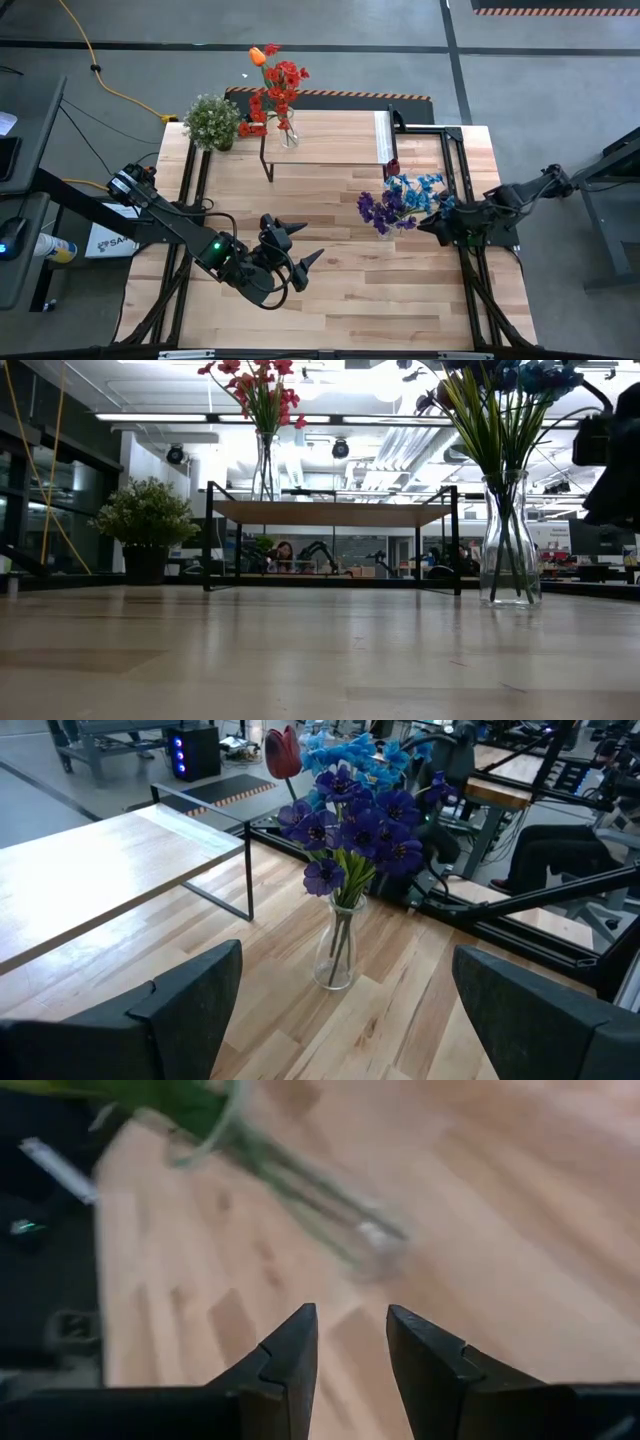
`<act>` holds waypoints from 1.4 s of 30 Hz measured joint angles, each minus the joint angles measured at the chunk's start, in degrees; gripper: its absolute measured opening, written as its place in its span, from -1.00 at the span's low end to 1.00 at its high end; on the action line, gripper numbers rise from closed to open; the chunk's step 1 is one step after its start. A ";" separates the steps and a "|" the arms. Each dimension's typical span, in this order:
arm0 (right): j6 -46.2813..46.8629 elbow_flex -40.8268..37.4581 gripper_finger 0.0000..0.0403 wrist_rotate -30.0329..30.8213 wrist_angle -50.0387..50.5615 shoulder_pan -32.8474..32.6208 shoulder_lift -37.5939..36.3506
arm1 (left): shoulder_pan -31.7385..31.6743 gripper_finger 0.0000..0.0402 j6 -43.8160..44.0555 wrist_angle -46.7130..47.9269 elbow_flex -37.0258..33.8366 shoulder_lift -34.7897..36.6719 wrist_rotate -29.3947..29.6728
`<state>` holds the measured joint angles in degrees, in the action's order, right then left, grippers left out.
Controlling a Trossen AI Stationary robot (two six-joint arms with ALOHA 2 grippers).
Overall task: Pick and place flowers into a vace then onto a shelf
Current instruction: Put the right transparent vase on the shelf
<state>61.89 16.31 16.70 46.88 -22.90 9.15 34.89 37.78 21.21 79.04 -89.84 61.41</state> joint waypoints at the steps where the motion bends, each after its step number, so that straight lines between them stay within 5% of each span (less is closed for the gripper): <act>1: -0.49 -0.74 -0.43 -0.99 -1.76 0.00 0.00 | 0.00 0.95 0.00 0.00 0.03 0.00 0.00; 11: -6.87 -1.85 -0.43 -5.85 -9.44 0.00 -0.20 | 0.00 0.95 0.00 1.05 0.03 0.00 0.02; 23: -2.66 2.08 -0.43 -7.67 4.79 -0.02 -0.20 | 0.02 0.95 0.00 1.32 0.03 0.00 0.04; 31: -3.28 7.04 -0.43 -6.48 4.42 -0.02 -0.24 | 0.00 0.95 0.02 1.32 0.03 0.00 0.04; 42: -1.17 12.16 -0.43 -13.85 6.57 -0.02 -0.24 | 0.00 0.95 0.02 1.34 0.03 0.00 0.04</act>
<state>60.71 28.47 2.84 53.45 -22.92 8.91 34.90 37.80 22.55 79.07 -89.84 61.45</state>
